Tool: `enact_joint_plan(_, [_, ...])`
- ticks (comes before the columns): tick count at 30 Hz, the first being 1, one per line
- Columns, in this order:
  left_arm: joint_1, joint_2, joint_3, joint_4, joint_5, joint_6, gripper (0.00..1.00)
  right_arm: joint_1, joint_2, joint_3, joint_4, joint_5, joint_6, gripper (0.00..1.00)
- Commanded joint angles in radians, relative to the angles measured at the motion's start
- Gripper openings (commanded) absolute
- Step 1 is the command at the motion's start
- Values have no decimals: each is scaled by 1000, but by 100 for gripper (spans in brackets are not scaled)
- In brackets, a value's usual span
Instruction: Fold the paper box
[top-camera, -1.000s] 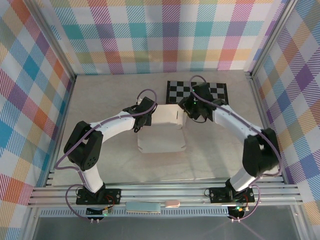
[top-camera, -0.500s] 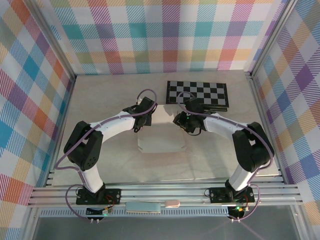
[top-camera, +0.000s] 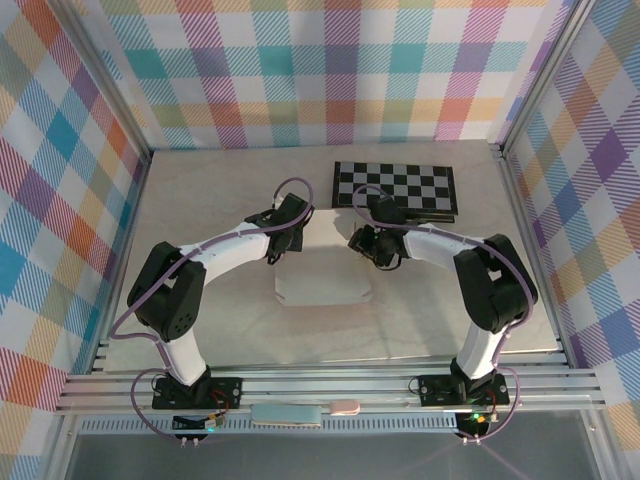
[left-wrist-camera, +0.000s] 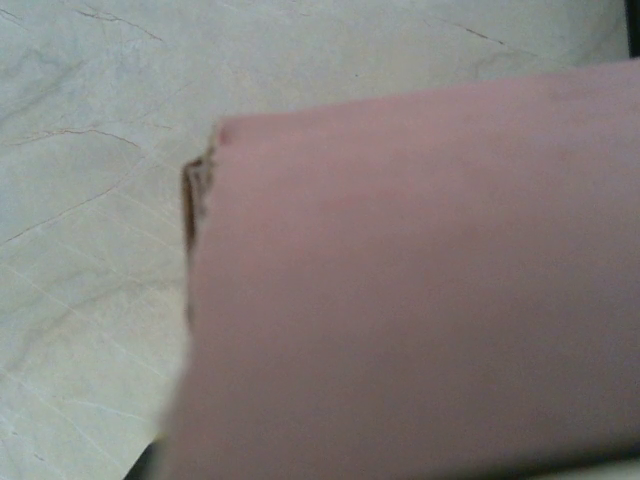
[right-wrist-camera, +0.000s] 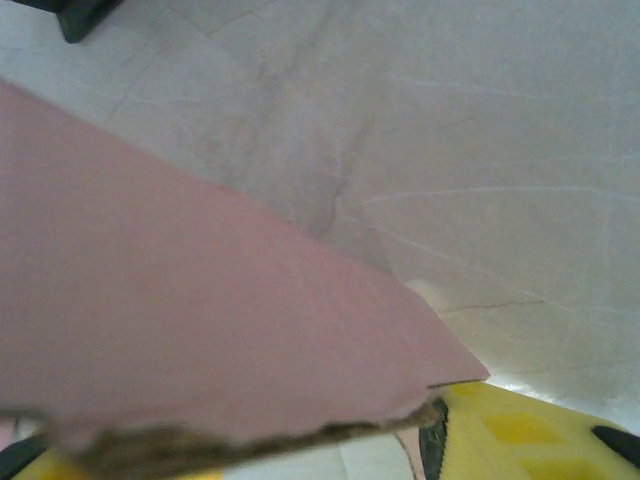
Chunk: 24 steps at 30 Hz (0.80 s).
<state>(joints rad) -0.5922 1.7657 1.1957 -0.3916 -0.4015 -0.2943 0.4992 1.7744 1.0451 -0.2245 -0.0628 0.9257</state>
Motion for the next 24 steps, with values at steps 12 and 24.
enact_joint_plan(12, [11,1,29,-49,8,25,0,-4,62,41,77,-14,-3,34])
enact_joint_plan(24, [11,0,28,-50,9,23,0,5,79,82,132,-58,2,31])
